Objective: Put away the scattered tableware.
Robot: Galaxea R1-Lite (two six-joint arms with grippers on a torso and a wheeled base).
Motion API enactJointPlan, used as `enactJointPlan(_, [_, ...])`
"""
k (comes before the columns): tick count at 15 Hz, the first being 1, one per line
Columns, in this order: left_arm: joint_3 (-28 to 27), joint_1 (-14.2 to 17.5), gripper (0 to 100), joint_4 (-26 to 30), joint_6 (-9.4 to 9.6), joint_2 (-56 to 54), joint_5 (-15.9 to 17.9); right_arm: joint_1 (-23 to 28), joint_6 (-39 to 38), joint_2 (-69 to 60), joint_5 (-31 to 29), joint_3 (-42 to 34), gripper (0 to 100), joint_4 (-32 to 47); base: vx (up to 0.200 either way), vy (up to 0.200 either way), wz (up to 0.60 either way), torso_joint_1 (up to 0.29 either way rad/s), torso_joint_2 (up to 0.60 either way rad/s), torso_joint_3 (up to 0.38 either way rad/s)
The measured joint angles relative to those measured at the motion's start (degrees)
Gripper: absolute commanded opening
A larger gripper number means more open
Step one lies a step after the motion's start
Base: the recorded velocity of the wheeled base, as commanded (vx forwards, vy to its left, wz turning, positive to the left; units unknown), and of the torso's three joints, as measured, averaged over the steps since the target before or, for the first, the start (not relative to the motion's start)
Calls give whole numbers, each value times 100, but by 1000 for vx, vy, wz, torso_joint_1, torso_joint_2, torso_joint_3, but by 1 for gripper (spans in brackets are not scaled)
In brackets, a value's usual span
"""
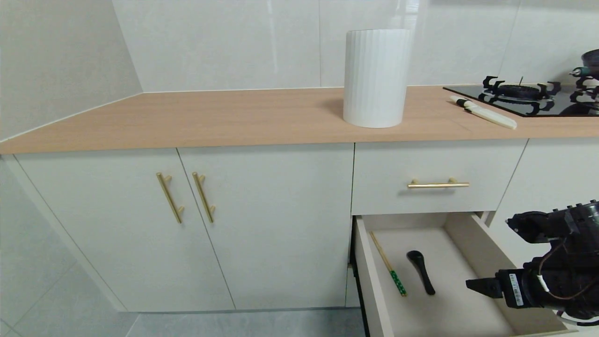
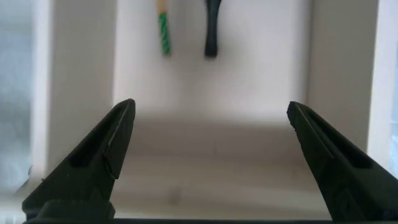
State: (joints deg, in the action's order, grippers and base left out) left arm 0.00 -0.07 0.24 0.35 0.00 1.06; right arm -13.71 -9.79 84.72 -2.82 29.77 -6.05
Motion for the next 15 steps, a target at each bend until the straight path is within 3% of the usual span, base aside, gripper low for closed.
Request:
enactJointPlan(2, [0,0,100,2,0,0,-2,-128,9,-182,0,-4,100,336,-200,0,0,0,-2,2])
enactJointPlan(8, [0,-4,100,2,-2,-2,0,-602,143,-438,-38,60,100,1341,0,0,0,0,0,0])
enactJointPlan(15, [0,0,100,0,-2,0,0,-629,126,304,-22,138,100,1518,0,0,0,0,0,0])
